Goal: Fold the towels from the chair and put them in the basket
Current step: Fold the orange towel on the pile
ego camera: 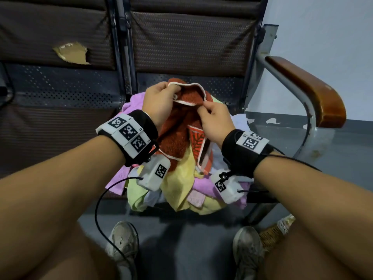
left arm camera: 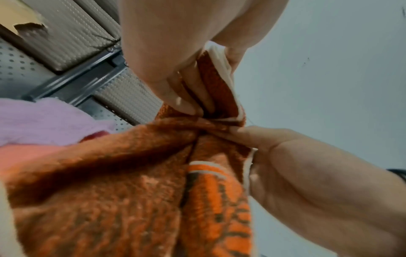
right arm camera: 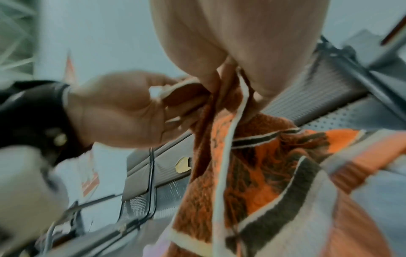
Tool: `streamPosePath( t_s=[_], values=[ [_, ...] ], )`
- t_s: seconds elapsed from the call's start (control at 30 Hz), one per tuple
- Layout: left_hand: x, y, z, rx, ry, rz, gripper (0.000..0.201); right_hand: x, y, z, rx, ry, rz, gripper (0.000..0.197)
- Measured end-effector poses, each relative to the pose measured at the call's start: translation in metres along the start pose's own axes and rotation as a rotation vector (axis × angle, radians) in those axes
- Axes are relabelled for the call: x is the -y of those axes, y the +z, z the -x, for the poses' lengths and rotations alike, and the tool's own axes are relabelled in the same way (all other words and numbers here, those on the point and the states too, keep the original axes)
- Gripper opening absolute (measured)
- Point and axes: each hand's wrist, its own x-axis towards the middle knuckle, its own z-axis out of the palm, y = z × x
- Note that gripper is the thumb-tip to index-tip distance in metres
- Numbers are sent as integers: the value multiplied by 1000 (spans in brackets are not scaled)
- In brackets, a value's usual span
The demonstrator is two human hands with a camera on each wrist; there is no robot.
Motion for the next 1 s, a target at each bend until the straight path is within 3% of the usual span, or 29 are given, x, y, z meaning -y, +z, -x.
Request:
streamPosePath(
  t_s=[0.13,0.2,0.27,0.4,0.57,0.73,0.8,0.9,1.0],
  values=[
    [9,-9,-6,42,-5,-70,17,-4,-9,-8,-19,105,-280,36],
    [12,-7,-4,89,-13,-43,16,-4,-10,-8,-36,210,-425,55],
    [14,-3,-3,105,-44,-3,19,-3,-12,-9,-69,257,-450,61],
    [12,-1,-2,84,-76,27,17,-7,-18,-8,71,99,-279,29],
    [15,-2,-9,19,-47,3,12,-21,-25,-8,77,-56,384,16],
    [24,-10,-21,-82,-16,-100,16,-10,-40,-7,-5,13,170,32],
    [26,-14,-25,-131,8,-143,19,-7,-48,-6,108,-10,152,31],
    [27,-19,-30,-207,21,-169,26,-11,-57,-1,351,0,372,21],
    [22,-20,-32,-212,4,-152,29,-16,-67,0,387,58,450,21]
  ],
)
